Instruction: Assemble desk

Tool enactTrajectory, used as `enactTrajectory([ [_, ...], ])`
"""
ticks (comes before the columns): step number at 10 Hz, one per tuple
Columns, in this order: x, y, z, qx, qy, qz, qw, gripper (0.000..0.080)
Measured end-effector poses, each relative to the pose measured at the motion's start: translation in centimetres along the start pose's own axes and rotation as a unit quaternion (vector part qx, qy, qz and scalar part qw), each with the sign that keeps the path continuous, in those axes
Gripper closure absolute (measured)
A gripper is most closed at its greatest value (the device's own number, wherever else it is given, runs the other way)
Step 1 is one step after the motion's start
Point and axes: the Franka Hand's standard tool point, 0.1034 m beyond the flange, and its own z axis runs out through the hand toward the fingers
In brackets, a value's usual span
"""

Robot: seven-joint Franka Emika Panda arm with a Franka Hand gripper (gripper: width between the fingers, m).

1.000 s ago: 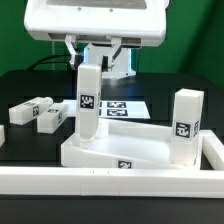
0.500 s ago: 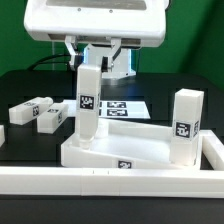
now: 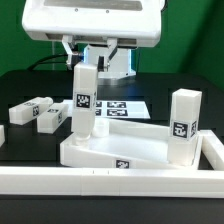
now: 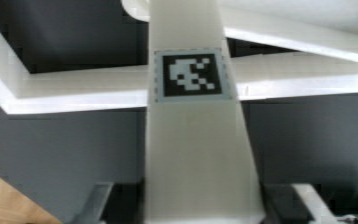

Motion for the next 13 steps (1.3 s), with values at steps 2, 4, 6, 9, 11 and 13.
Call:
enactTrajectory([
  [2,0.0,0.0,-0.1,0.001,-0.001,0.000,1.000,0.0509],
  [4,0.5,0.5,-0.6,-0.001,0.004,0.003,1.000,0.0509],
  [6,0.1,0.7,-0.4,-0.003,0.003,0.004,1.000,0.0509],
  [9,-0.4,0.6,-0.2,-0.003,-0.001,0.002,1.000,0.0509],
  [11,-0.5,0.6,-0.1,-0.004,-0.001,0.002,1.000,0.0509],
  [13,-1.6,0.7,-0.1,-0.008,0.003,-0.001,1.000,0.0509],
])
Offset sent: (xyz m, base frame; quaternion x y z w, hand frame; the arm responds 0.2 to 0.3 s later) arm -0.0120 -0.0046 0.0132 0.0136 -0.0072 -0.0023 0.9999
